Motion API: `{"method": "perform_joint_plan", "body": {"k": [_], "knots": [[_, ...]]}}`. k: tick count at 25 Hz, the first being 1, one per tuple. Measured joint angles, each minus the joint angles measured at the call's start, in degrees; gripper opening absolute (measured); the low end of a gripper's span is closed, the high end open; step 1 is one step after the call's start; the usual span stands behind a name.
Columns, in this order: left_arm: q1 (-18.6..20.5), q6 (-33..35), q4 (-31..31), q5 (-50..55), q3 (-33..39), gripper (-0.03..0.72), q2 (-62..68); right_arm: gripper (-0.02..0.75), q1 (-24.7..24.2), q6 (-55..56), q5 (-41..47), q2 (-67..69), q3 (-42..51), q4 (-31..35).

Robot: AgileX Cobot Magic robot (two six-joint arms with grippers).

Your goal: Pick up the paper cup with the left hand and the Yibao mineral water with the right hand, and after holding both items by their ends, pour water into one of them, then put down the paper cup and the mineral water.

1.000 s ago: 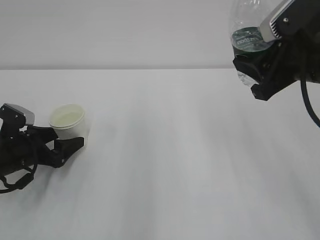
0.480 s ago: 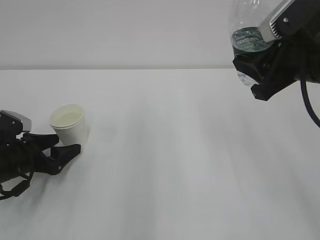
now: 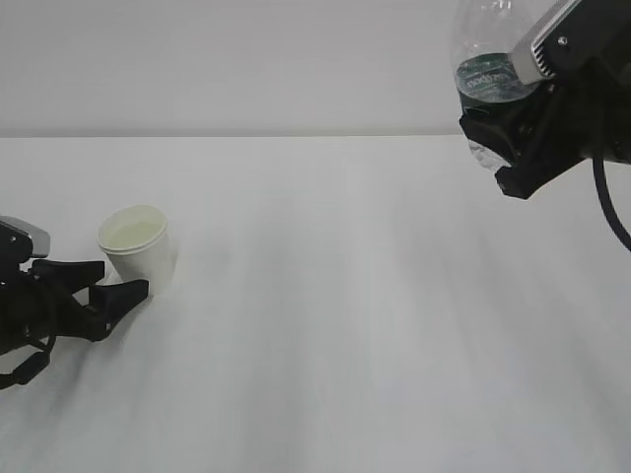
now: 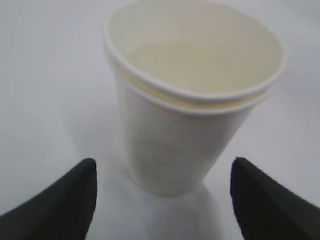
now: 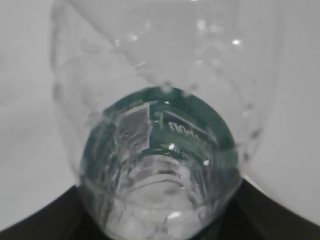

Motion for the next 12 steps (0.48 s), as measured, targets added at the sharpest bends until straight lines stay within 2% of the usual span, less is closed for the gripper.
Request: {"method": "perform_joint_plan", "body": {"k": [12], "knots": [[0.0,0.0,0.0,0.0,2.4,0.593,-5.8,0.411,0.0,0.0,1.0,0.0,0.0,0.1]]}}
